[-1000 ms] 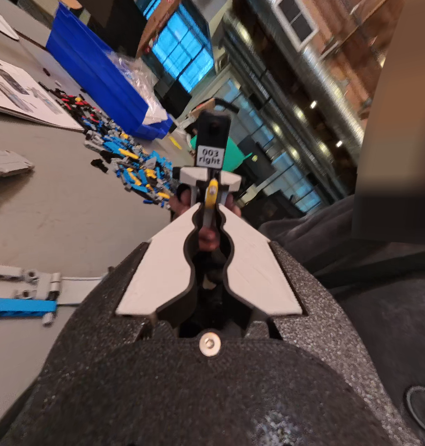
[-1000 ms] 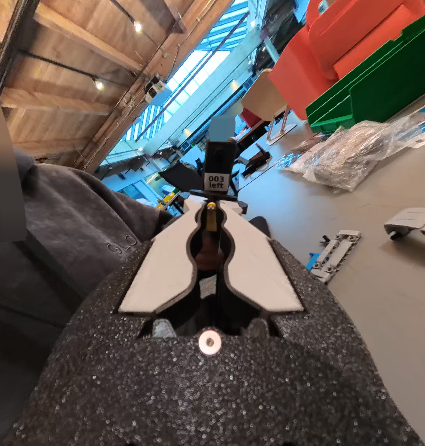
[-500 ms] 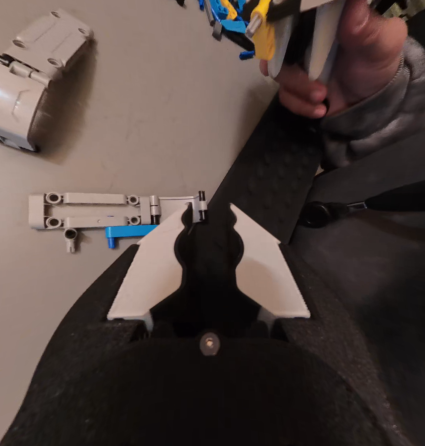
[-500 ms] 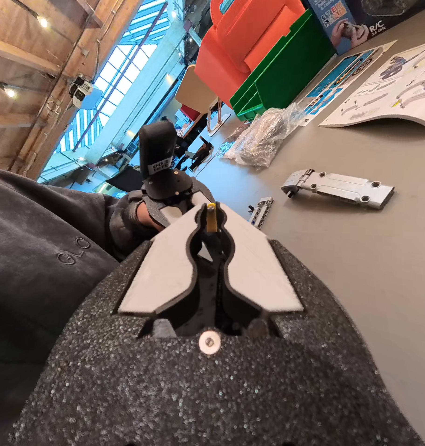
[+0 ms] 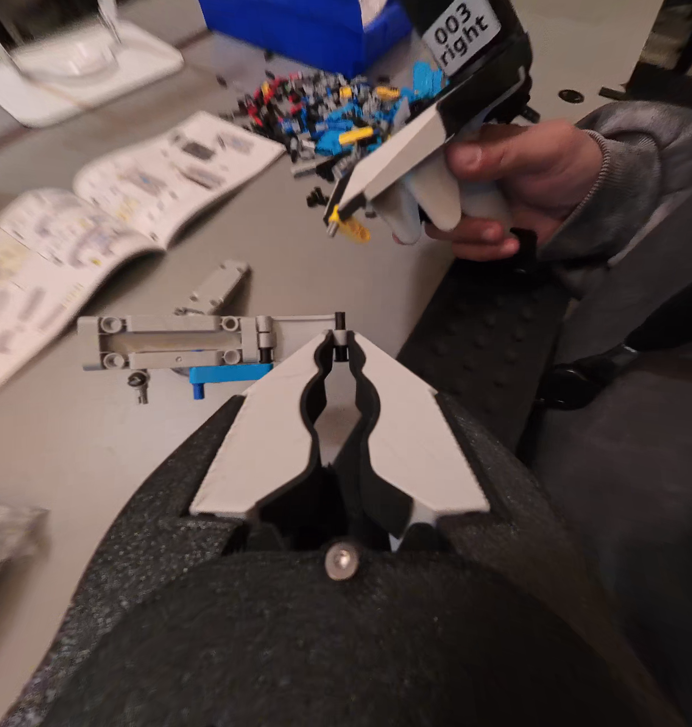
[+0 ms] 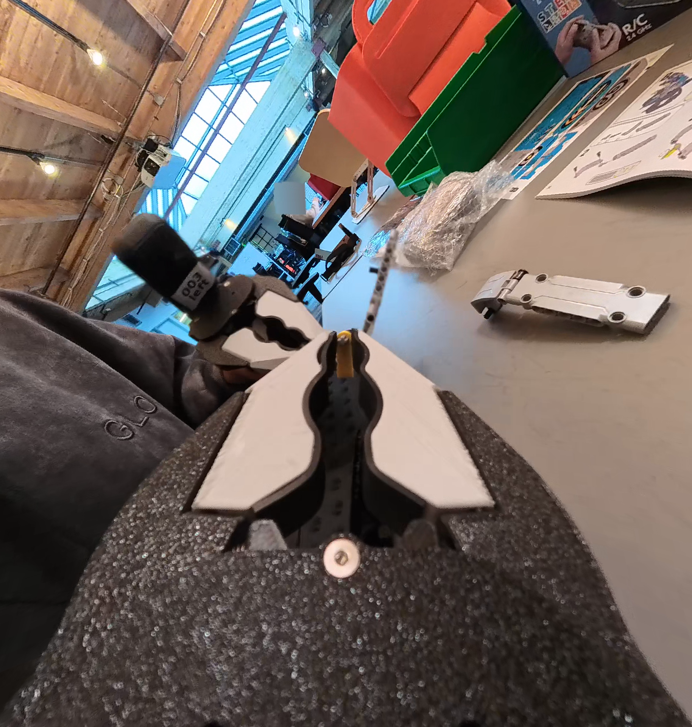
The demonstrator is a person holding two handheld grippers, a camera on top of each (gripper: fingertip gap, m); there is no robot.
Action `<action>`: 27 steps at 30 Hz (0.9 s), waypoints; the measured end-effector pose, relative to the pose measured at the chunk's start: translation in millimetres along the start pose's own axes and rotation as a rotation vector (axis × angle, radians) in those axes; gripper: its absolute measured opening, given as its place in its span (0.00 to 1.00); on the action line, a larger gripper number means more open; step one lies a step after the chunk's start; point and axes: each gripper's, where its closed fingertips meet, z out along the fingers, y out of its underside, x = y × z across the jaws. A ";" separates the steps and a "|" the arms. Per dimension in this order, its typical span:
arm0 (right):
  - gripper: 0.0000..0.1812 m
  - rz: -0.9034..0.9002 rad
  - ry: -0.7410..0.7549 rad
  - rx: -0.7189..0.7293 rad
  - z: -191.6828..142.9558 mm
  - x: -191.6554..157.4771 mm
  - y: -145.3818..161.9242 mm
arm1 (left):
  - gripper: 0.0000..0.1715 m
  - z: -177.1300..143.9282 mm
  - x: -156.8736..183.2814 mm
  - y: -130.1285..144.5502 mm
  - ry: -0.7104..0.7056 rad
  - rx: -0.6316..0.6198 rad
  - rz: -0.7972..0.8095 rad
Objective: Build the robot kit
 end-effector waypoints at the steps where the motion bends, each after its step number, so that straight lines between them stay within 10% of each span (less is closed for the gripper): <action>1: 0.03 -0.005 -0.002 -0.002 0.9 -1.0 0.7 | 0.03 -2.4 0.1 -5.2 -0.025 0.045 0.042; 10: 0.03 -0.056 -0.130 0.012 37.1 -42.5 18.0 | 0.04 -47.9 -19.1 -89.4 0.186 0.783 -0.505; 21: 0.03 -0.231 -0.063 0.221 9.3 -55.9 -19.6 | 0.04 -18.4 19.2 -71.9 0.397 0.656 -0.623; 27: 0.03 -0.205 -0.142 0.096 17.2 -61.8 -4.5 | 0.04 -3.3 34.9 -54.9 0.465 0.497 -0.639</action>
